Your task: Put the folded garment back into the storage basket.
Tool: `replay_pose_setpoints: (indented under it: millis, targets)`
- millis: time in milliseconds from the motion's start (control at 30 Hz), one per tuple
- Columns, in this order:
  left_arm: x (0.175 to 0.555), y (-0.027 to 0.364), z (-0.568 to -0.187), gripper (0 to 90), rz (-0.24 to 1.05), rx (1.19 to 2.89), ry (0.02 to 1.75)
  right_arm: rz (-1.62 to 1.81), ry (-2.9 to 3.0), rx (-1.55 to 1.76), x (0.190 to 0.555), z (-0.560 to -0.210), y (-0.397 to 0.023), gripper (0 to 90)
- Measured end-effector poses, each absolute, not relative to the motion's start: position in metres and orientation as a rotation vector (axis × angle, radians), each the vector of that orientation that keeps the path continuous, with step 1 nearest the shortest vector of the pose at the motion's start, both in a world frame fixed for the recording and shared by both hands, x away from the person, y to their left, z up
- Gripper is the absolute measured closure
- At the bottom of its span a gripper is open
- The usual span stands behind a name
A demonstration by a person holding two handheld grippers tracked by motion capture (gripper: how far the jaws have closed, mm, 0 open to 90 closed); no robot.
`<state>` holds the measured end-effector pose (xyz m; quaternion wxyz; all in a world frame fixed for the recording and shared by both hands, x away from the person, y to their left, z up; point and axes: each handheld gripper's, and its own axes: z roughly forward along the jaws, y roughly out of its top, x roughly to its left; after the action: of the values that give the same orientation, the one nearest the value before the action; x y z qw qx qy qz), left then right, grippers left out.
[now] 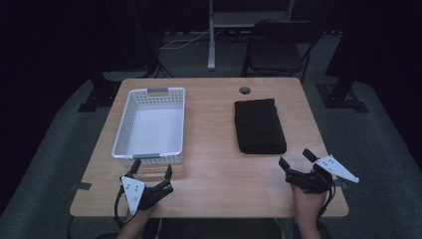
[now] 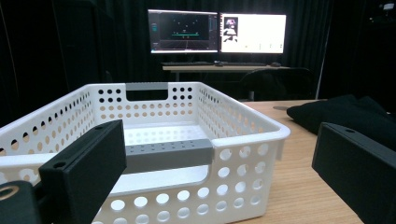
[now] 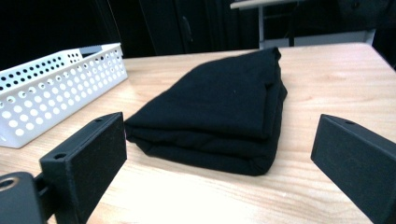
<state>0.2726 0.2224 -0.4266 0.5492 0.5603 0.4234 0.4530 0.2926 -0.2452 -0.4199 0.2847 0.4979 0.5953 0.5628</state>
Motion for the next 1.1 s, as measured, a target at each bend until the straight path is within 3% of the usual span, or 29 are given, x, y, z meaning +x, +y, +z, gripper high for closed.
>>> replay_pose_setpoints:
  millis: [1100]
  targets:
    - [0.272,0.223,-0.427,4.3,1.06,1.33,0.986,1.42,1.695,1.366,0.3,-0.421,-0.234,1.8]
